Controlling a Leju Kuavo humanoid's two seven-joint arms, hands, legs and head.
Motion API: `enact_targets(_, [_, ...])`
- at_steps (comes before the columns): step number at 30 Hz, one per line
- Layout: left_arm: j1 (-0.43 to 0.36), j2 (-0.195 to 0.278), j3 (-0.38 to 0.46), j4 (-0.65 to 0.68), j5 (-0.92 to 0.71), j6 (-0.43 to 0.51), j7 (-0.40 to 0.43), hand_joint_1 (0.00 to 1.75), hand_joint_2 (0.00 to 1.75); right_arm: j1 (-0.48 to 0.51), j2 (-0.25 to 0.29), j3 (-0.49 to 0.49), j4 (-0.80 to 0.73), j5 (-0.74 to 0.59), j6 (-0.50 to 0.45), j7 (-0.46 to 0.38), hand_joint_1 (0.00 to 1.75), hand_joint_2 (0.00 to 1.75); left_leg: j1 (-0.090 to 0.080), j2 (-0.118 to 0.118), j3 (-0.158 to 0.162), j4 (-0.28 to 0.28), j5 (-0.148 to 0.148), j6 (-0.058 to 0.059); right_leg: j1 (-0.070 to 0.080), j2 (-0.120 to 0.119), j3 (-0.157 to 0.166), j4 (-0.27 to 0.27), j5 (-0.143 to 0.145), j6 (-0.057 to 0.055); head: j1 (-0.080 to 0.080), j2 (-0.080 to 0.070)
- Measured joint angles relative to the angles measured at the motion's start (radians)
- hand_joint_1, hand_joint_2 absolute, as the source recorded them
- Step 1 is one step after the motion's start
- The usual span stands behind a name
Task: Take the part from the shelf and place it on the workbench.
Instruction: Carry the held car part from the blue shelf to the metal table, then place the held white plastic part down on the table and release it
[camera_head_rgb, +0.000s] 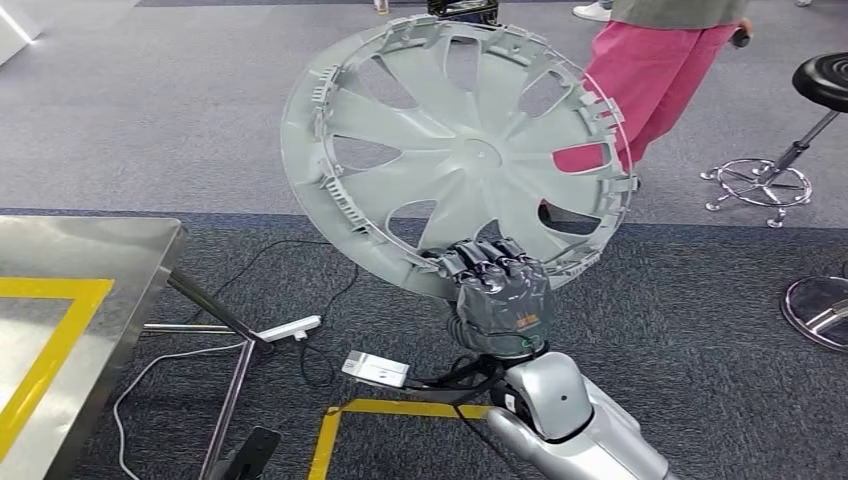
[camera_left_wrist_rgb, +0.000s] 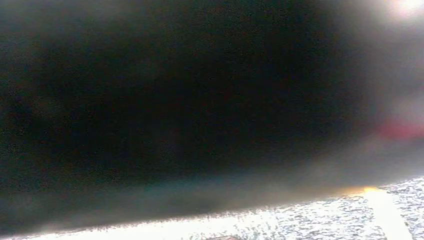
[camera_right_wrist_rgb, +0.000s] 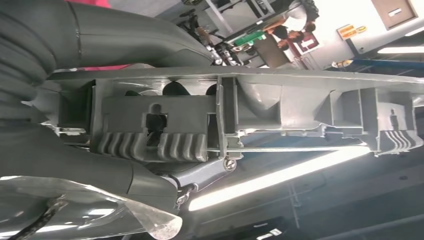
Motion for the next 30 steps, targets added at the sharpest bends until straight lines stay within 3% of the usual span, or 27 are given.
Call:
enact_targets(1, [0.001,0.0,0.0,0.0,0.0,0.0,0.0,0.0,0.0,0.001,0.0,0.0,0.0,0.0,0.0,0.0,1.75,1.75,0.001,0.003,-0.029,0.052,-0.011,-0.001,0.001,-0.002,0.002,0.0,-0.002,-0.002,0.0,0.0])
enact_targets(2, [0.001,0.0,0.0,0.0,0.0,0.0,0.0,0.0,0.0,0.002,0.0,0.0,0.0,-0.001,0.0,0.0,1.75,1.75,0.001,0.004,-0.043,0.07,-0.003,-0.001,0.001,-0.004,0.005,0.0,-0.005,-0.002,0.0,0.0])
enact_targets(3, [0.001,0.0,0.0,0.0,0.0,0.0,0.0,0.0,0.0,0.002,0.0,0.0,0.0,-0.001,0.0,0.0,1.75,1.75,0.001,0.004,-0.037,0.048,0.024,0.001,0.001,-0.004,0.01,0.0,-0.008,-0.002,0.0,0.0])
enact_targets(5, [0.001,0.001,0.0,0.0,0.001,0.0,0.0,0.0,0.0,0.002,0.0,0.0,0.0,-0.001,0.0,0.0,1.75,1.75,-0.001,0.009,0.019,-0.08,0.103,0.008,0.002,-0.005,0.022,0.0,-0.016,0.001,0.0,0.0])
enact_targets(6, [0.001,0.001,0.0,0.0,0.001,0.0,0.0,0.0,0.0,0.002,0.0,0.0,0.0,-0.001,0.0,0.0,1.75,1.75,-0.003,0.011,0.047,-0.141,0.129,0.013,0.004,-0.005,0.026,0.001,-0.02,0.005,0.0,0.0])
enact_targets(8, [-0.001,0.001,0.0,0.0,0.001,0.0,0.0,0.0,0.0,0.002,0.0,0.0,0.0,-0.001,0.0,-0.001,1.75,1.75,-0.008,0.014,0.075,-0.202,0.134,0.021,0.007,-0.006,0.026,0.002,-0.025,0.015,0.001,0.0])
enact_targets(11, [-0.001,0.0,0.0,0.0,0.001,0.0,0.0,0.0,0.0,0.002,0.0,0.0,-0.001,-0.002,0.0,-0.001,1.75,1.75,-0.005,0.011,0.082,-0.219,0.126,0.032,0.007,-0.009,0.021,0.004,-0.034,0.032,0.002,0.0])
enact_targets(13, [-0.002,0.0,0.0,0.0,0.001,0.0,-0.001,0.0,0.0,0.0,0.0,0.0,-0.001,-0.003,0.0,-0.001,1.75,1.75,0.0,0.009,0.091,-0.227,0.126,0.042,0.006,-0.006,-0.012,0.069,-0.07,0.04,0.006,0.0])
enact_targets(15, [-0.003,0.001,0.0,0.0,0.001,0.0,-0.001,0.0,0.0,0.0,0.0,0.0,-0.001,-0.003,-0.001,-0.003,1.75,1.75,-0.002,0.008,0.096,-0.227,0.12,0.05,0.004,-0.002,-0.088,0.21,-0.126,0.046,0.01,0.0])
enact_targets(16, [-0.003,0.001,0.0,0.0,0.001,0.0,-0.001,0.0,0.0,0.001,0.0,0.0,-0.001,-0.003,-0.001,-0.003,1.75,1.75,-0.003,0.007,0.098,-0.227,0.118,0.052,0.003,-0.002,-0.126,0.273,-0.144,0.048,0.01,0.0])
enact_targets(17, [-0.003,0.0,0.0,0.0,0.001,0.0,-0.001,0.0,0.0,0.003,0.0,0.0,0.0,-0.003,-0.001,-0.004,1.75,1.75,-0.005,0.006,0.101,-0.227,0.115,0.054,0.003,-0.001,-0.151,0.305,-0.143,0.049,0.01,0.0])
enact_targets(18, [-0.003,0.0,0.0,0.0,0.001,0.0,-0.001,0.0,0.0,0.004,-0.001,0.0,0.0,-0.003,0.0,-0.003,1.75,1.75,-0.005,0.004,0.104,-0.226,0.112,0.053,0.003,-0.001,-0.155,0.295,-0.121,0.049,0.01,0.0])
enact_targets(19, [-0.003,0.0,0.0,0.0,0.001,0.0,-0.001,0.0,0.0,0.004,-0.001,0.0,0.0,-0.003,0.0,-0.003,1.75,1.75,-0.005,0.002,0.109,-0.226,0.108,0.052,0.003,-0.001,-0.139,0.248,-0.082,0.047,0.01,0.0])
enact_targets(21, [-0.003,-0.001,0.0,0.0,0.001,0.0,-0.001,0.0,0.0,0.003,-0.001,0.0,0.0,-0.003,0.0,-0.003,1.75,1.75,-0.007,-0.003,0.118,-0.225,0.1,0.046,0.004,0.001,-0.073,0.103,-0.003,0.039,0.01,0.0])
enact_targets(22, [-0.003,-0.001,0.0,0.001,0.001,0.0,-0.001,0.0,0.0,0.002,-0.001,0.0,0.0,-0.003,0.0,-0.003,1.75,1.75,-0.008,-0.005,0.119,-0.223,0.096,0.042,0.005,0.002,-0.045,0.048,0.016,0.035,0.01,0.0])
enact_targets(23, [-0.002,-0.002,0.0,0.001,0.001,0.0,-0.001,0.0,0.0,0.002,-0.002,0.0,0.0,-0.004,-0.001,-0.003,1.75,1.75,-0.009,-0.005,0.118,-0.221,0.095,0.037,0.006,0.004,-0.029,0.017,0.021,0.031,0.009,0.0])
enact_targets(27, [-0.001,-0.002,0.0,0.002,0.001,-0.001,-0.001,0.0,0.0,0.002,-0.001,0.0,0.0,-0.007,-0.001,-0.003,1.75,1.75,-0.007,-0.003,0.111,-0.207,0.079,0.019,0.006,0.005,-0.017,0.0,0.014,0.015,0.005,0.0])
enact_targets(28, [-0.002,-0.001,0.0,0.002,0.001,0.0,-0.001,0.0,0.0,0.001,-0.001,0.0,0.0,-0.009,-0.001,-0.003,1.75,1.75,-0.006,-0.001,0.099,-0.178,0.061,0.014,0.004,0.003,-0.013,-0.005,0.013,0.01,0.004,0.0])
enact_targets(30, [-0.003,-0.001,0.0,0.002,0.001,0.0,-0.001,0.0,0.0,0.0,-0.001,0.0,0.0,-0.011,-0.001,-0.003,1.75,1.75,-0.003,0.002,0.042,-0.062,0.007,0.006,0.002,-0.001,-0.007,-0.008,0.01,0.002,0.001,0.0])
